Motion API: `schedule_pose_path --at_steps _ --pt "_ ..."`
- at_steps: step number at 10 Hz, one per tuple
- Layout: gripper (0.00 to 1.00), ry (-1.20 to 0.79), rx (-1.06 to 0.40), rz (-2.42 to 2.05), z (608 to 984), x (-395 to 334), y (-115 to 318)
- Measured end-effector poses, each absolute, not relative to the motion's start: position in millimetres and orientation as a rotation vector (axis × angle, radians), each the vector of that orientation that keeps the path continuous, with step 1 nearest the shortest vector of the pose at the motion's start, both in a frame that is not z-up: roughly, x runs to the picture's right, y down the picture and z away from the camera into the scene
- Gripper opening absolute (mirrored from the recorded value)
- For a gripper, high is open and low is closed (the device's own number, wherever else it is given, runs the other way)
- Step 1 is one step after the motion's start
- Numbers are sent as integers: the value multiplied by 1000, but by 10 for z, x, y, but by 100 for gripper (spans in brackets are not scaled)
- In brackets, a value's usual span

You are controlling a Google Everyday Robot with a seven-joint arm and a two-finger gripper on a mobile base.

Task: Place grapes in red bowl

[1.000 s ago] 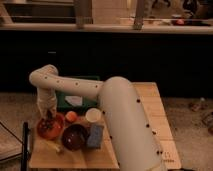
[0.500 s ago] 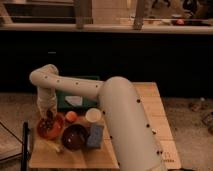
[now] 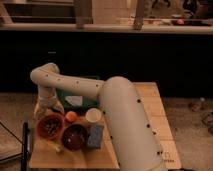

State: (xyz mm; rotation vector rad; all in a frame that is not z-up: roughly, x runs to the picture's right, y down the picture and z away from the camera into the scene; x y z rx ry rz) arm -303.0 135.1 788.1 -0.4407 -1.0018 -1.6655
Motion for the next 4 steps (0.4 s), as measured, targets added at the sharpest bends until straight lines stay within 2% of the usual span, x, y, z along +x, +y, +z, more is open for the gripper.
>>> schedule_pose_path --at_steps 4 --pt "80 -947 -421 -1629 7820 -2924 1076"
